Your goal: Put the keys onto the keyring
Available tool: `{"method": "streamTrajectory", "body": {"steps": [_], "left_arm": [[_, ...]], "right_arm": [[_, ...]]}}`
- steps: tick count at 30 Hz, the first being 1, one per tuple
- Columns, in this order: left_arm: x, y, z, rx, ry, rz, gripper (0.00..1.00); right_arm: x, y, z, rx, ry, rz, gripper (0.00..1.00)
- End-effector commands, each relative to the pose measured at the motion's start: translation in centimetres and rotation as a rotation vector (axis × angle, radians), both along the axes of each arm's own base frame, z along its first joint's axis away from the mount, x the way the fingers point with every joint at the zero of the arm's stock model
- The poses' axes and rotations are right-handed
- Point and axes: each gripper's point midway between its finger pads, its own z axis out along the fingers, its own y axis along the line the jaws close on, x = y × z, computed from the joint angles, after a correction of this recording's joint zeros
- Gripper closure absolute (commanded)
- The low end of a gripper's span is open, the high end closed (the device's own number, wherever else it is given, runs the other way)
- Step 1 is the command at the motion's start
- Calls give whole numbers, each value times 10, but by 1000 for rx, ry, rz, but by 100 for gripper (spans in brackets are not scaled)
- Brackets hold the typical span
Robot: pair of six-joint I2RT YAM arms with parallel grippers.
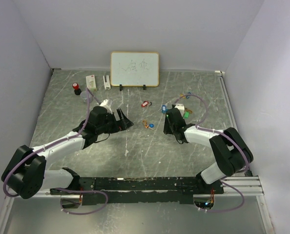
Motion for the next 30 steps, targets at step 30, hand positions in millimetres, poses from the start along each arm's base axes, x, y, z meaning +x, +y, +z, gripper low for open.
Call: {"method": "streamTrajectory", "body": {"steps": [30], "left_arm": [[3, -4, -3, -9, -9, -17, 1]], "right_arm": [[18, -1, 12, -41, -47, 1, 73]]}}
